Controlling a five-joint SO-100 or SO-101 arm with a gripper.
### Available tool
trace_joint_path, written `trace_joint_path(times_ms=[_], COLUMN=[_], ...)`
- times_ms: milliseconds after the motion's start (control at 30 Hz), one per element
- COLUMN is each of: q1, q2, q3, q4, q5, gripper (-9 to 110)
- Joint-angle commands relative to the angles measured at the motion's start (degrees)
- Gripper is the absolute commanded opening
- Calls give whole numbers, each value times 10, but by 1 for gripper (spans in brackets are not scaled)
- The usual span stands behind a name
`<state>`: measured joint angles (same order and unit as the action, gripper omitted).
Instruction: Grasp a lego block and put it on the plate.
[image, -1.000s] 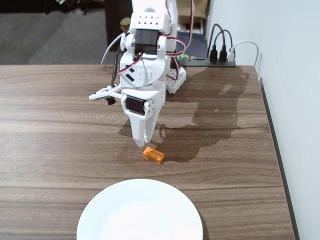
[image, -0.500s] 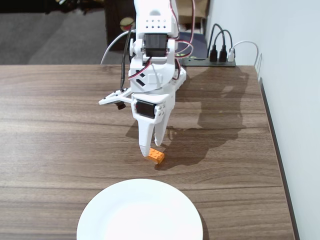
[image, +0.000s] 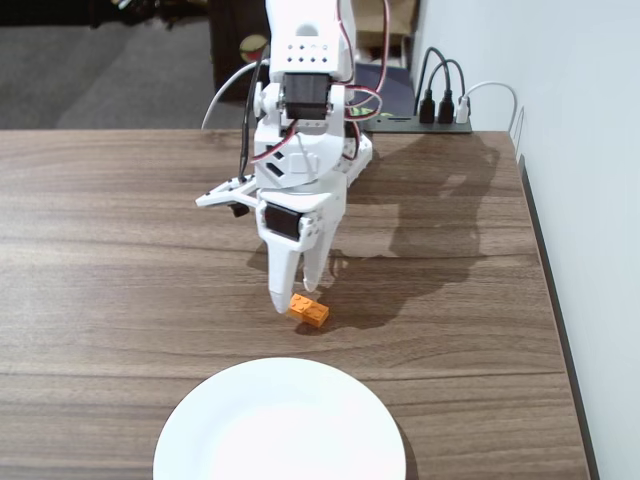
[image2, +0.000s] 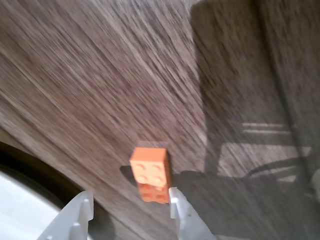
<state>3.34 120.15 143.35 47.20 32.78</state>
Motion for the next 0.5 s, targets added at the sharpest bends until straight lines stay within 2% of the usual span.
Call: trace_joint_path(times_ms=[0,467], q1=[8,18], q2=[-7,-48], q3=[-25,-15], q4=[0,-54], q5=[4,41], gripper=[20,20])
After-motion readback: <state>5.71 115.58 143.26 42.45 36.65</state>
